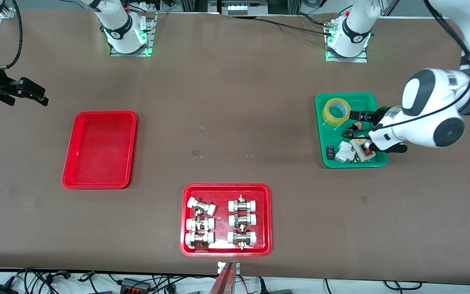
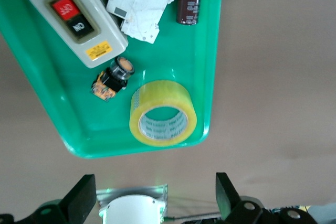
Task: Left arm passes tape to right arm into tray
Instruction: 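Lower the left gripper onto the yellow tape roll in the green tray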
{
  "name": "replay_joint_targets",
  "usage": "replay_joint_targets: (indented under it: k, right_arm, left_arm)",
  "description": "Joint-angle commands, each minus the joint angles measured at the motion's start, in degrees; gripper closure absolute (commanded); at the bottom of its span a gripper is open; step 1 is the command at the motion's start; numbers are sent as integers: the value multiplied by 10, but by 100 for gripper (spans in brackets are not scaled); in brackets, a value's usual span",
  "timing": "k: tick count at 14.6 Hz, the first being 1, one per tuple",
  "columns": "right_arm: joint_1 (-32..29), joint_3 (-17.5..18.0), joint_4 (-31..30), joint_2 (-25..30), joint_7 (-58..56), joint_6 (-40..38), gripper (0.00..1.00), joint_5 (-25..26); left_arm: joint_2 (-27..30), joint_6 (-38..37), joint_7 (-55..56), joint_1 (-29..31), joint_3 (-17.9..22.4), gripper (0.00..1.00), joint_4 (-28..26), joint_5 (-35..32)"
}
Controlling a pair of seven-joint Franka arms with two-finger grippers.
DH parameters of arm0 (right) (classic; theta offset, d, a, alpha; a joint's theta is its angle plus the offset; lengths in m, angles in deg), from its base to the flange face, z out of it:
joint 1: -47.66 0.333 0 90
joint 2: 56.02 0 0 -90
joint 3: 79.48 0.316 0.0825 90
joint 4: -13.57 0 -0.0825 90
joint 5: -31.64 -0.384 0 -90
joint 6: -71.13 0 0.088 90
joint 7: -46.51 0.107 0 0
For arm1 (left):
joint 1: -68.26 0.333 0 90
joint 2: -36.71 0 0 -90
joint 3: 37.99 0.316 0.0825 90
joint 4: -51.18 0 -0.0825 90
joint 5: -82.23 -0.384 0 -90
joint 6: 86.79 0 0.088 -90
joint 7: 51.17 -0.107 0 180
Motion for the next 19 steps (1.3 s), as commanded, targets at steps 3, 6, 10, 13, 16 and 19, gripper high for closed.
replay_joint_targets:
  k: [3,6,10,13,16,19]
  right_arm:
    - [-2,2,2,3,7,-10,0,2]
    - [-1,2,2,3,6,-10,0,6]
    - [-2,2,2,3,6,-23,0,5]
    - [-2,2,2,4,6,-23,0,6]
    - [-2,2,2,4,6,-23,0,6]
    - [-2,2,2,4,6,-25,0,6]
  left_arm:
    - [21,166,-63,3,0,0,-170,10]
    - [21,203,-80,3,0,0,-216,10]
    - [21,237,-81,4,0,0,-248,9]
    - [13,259,-82,5,0,5,-256,9]
    - [12,266,-110,4,0,29,-262,10]
    - [2,267,-139,14,0,55,-261,9]
